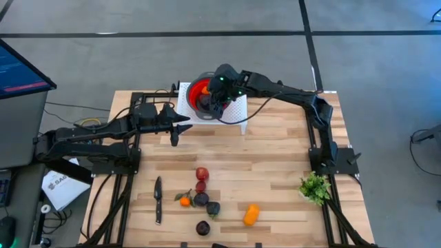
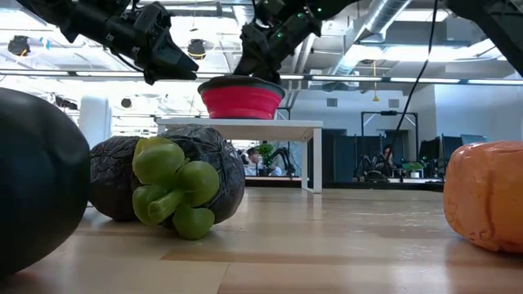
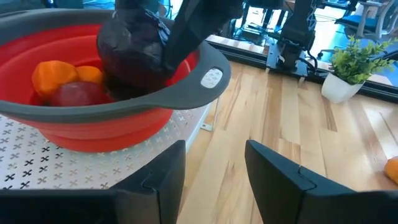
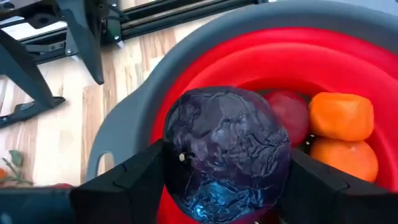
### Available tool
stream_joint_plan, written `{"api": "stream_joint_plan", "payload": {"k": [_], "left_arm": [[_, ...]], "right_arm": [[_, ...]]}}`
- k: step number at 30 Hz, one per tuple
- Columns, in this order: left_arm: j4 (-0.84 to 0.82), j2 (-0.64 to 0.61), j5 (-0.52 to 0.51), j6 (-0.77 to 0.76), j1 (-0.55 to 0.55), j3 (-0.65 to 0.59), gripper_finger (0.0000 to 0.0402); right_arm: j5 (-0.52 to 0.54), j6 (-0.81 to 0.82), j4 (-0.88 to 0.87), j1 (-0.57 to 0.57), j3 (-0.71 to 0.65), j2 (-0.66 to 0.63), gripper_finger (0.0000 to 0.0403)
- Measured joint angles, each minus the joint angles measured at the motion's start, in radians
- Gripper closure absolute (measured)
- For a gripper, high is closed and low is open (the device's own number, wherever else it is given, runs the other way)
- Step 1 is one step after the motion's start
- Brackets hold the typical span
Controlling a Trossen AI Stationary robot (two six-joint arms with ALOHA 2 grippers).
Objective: Pick & Place Fruit
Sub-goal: Put the plum into the red strainer bowl
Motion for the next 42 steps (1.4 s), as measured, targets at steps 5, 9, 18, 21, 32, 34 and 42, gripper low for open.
{"api": "stream_joint_plan", "payload": {"k": [5, 9, 18, 21, 32, 34, 42], "left_arm": [[0.0, 0.0, 0.0, 0.0, 0.0, 0.0, 0.0245], [0.001, 0.0, 0.0, 0.0, 0.0, 0.0, 0.0247], [0.009, 0.0, 0.0, 0.0, 0.0, 0.0, 0.0246], [0.011, 0.0, 0.0, 0.0, 0.0, 0.0, 0.0248], [0.015, 0.0, 0.0, 0.003, 0.0, 0.0, 0.0248], [0.015, 0.0, 0.0, 0.003, 0.0, 0.0, 0.0248], [0.015, 0.0, 0.0, 0.003, 0.0, 0.0, 0.0248]], "right_arm": [[0.001, 0.008, -0.025, 0.0, 0.0, 0.0, 0.0152], [0.0, 0.019, -0.054, 0.0, 0.0, 0.0, 0.0151], [-0.002, 0.024, -0.059, 0.0, 0.0, 0.0, 0.0151], [-0.021, 0.026, -0.063, -0.002, 0.0, 0.0, 0.0151], [-0.024, 0.026, -0.064, -0.003, 0.0, 0.0, 0.009], [-0.024, 0.026, -0.064, -0.002, 0.0, 0.0, 0.0087], [-0.024, 0.025, -0.069, -0.013, -0.001, -0.038, 0.0094]]}}
